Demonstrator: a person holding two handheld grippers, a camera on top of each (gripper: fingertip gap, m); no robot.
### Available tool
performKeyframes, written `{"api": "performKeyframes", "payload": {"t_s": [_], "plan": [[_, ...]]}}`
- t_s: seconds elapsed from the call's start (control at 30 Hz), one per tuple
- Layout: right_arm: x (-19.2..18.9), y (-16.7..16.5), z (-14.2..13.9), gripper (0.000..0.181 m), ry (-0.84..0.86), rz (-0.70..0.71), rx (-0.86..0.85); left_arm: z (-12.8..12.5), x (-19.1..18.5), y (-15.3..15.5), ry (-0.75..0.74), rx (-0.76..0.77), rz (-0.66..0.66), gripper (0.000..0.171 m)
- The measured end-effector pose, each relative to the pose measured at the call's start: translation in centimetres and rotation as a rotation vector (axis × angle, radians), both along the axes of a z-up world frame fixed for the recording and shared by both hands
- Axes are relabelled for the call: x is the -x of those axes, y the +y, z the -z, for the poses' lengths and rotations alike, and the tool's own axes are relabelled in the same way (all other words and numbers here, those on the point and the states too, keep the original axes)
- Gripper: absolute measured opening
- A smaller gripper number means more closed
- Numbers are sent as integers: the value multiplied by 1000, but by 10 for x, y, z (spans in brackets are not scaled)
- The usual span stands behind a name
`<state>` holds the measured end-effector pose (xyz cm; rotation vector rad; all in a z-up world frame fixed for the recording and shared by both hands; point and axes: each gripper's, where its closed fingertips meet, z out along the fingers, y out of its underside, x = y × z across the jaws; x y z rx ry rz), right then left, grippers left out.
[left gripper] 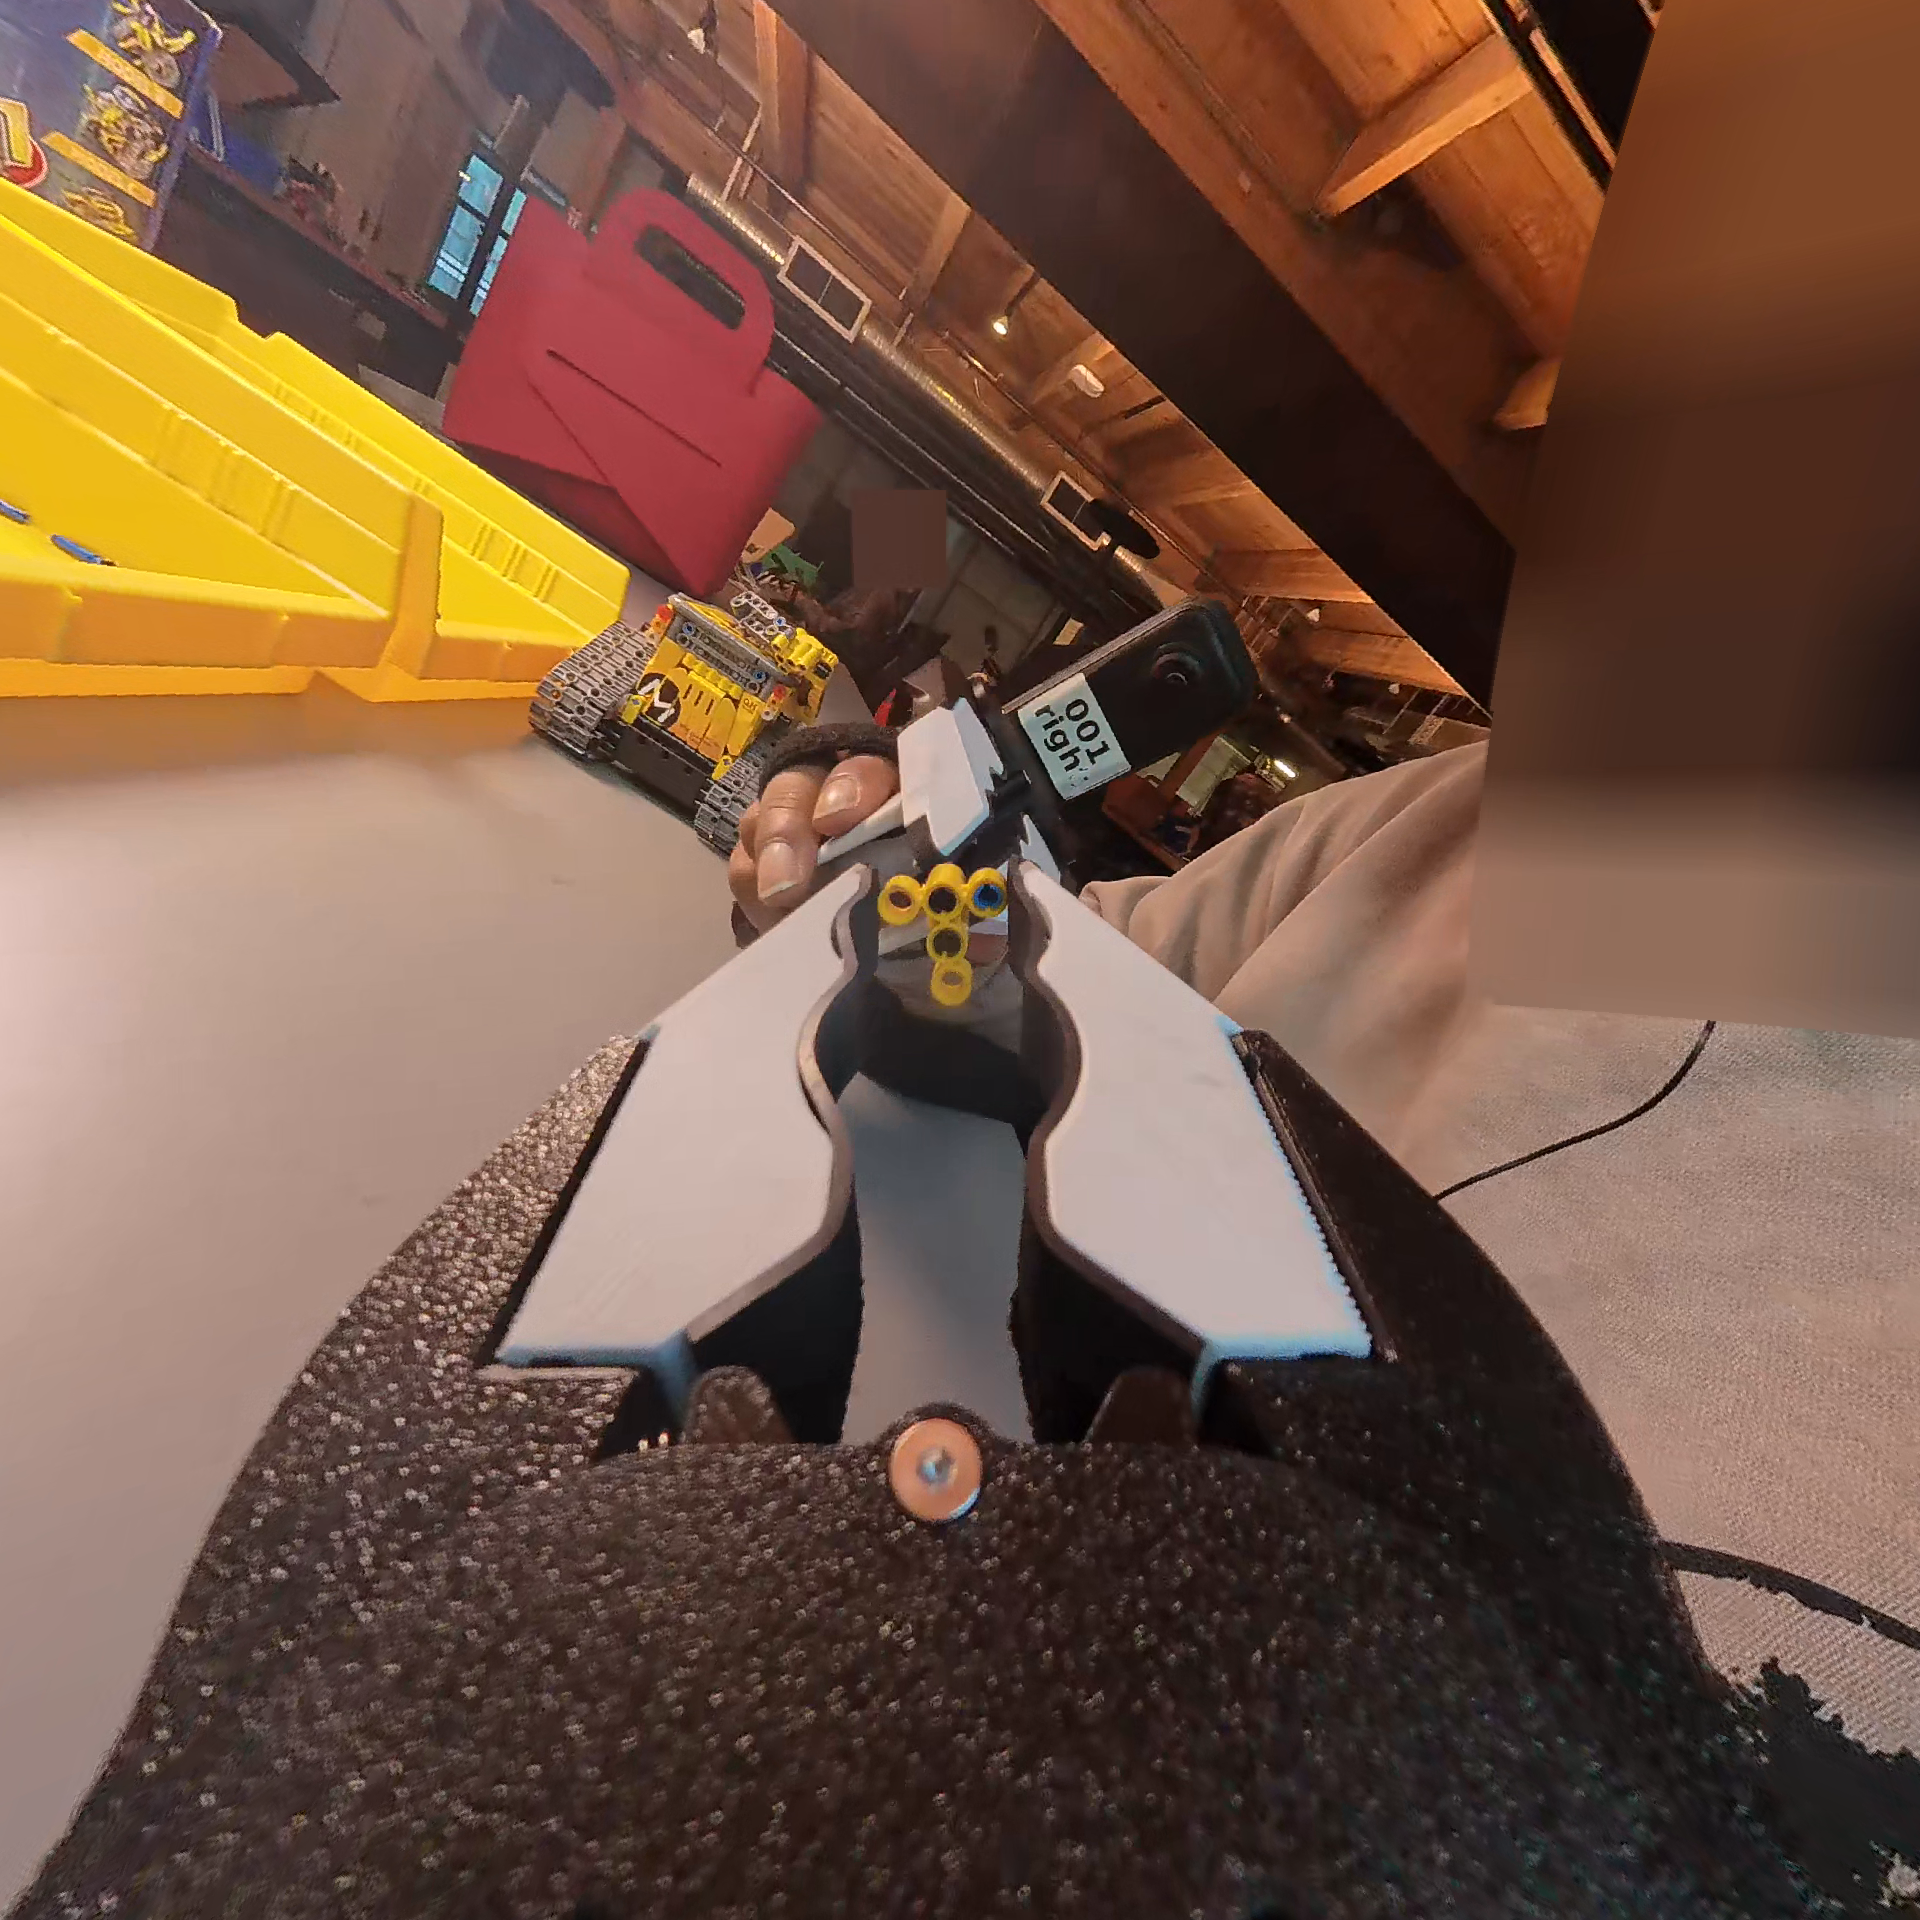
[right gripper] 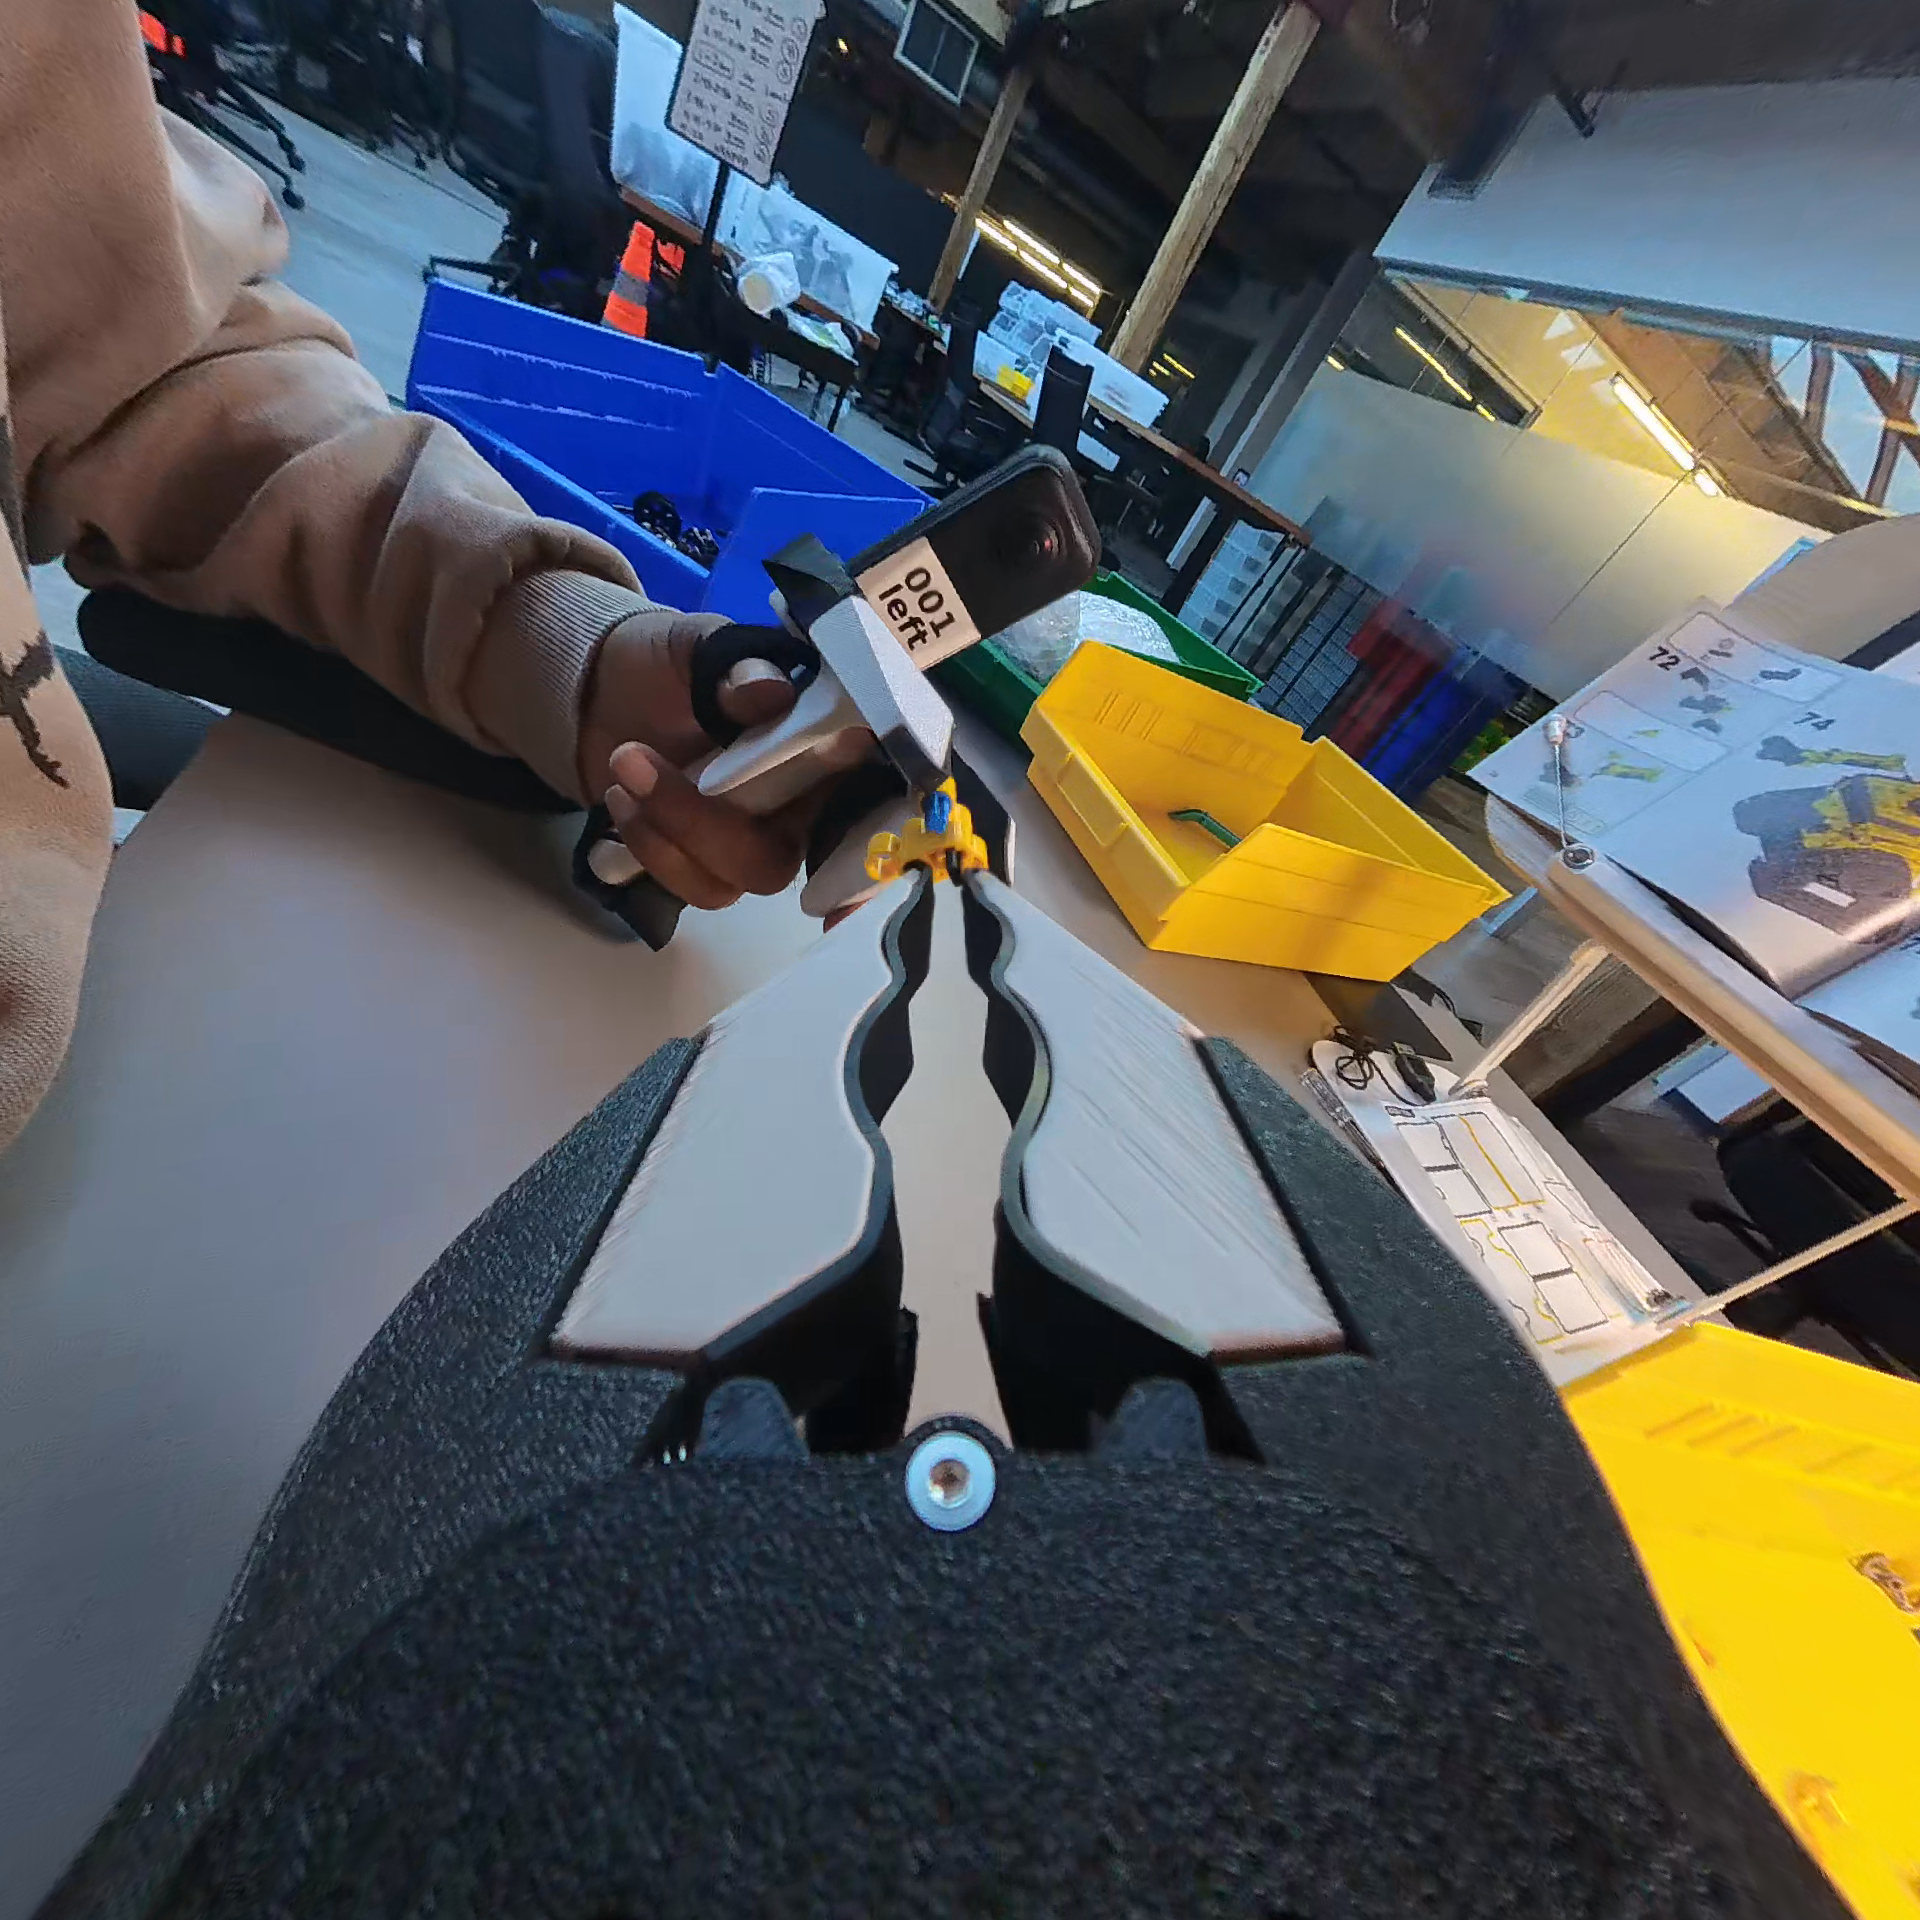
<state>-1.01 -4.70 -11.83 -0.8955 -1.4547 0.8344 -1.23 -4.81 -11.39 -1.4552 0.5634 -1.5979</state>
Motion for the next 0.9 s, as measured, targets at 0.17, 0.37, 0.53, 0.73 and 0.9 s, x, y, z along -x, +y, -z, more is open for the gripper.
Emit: {"api": "performKeyframes", "payload": {"t_s": [0.17, 0.37, 0.53, 0.73, 0.9], "plan": [[2, -1, 3, 1, -11, -7, 6, 3, -3, -1, 29, -13, -2, 24], [-2, 0, 3, 0, -14, -47, 76, 8, -2, -4, 69, -22, 6, 18], [-1, -2, 7, 0, -32, -53, 83, 15, -7, -7, 88, 18, 45, 20], [-3, -6, 7, 17, -33, -103, 174, 12, -8, -11, 70, 23, 79, 18], [3, -12, 13, 19, -62, -92, 110, 16, -12, -11, 83, 48, 88, 18]]}}
